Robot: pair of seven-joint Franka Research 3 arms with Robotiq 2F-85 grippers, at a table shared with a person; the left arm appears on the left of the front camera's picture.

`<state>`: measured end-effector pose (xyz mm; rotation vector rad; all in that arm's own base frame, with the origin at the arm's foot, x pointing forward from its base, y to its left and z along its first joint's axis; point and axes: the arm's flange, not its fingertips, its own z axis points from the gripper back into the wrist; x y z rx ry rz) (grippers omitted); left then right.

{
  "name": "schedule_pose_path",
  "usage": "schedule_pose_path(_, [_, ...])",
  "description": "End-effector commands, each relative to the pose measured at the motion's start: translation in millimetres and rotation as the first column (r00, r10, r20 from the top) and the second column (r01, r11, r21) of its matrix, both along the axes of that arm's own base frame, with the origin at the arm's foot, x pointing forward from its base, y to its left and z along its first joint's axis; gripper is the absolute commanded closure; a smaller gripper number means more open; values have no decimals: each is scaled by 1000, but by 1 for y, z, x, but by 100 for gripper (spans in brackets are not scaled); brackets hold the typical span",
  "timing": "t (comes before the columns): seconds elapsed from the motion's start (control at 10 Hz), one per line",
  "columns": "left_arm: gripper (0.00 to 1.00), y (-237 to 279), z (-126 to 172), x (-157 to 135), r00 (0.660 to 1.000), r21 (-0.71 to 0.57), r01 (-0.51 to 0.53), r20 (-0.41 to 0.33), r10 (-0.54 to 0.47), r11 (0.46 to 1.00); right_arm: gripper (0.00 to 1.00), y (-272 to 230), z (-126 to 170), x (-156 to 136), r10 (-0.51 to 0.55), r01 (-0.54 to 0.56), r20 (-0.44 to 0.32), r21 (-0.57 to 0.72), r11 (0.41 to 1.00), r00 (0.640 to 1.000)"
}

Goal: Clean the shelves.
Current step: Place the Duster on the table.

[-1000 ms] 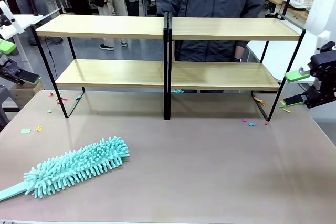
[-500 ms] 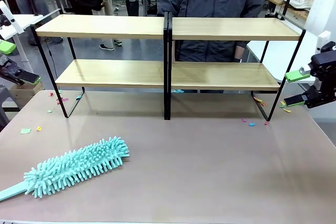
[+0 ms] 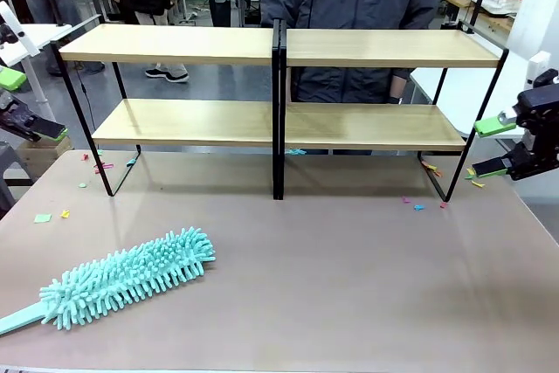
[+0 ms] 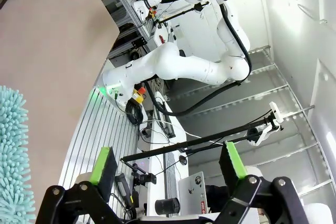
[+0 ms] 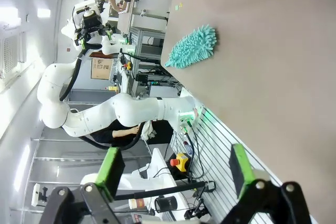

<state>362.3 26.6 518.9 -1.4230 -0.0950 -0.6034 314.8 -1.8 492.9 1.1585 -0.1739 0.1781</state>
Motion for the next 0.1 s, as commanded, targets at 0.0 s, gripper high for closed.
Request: schedule_pose_path(0.0, [0,1,-2,-2,1000,4,1,20,-1,1000,0,-2,1,0,17,-17,15,-6,1000,1000])
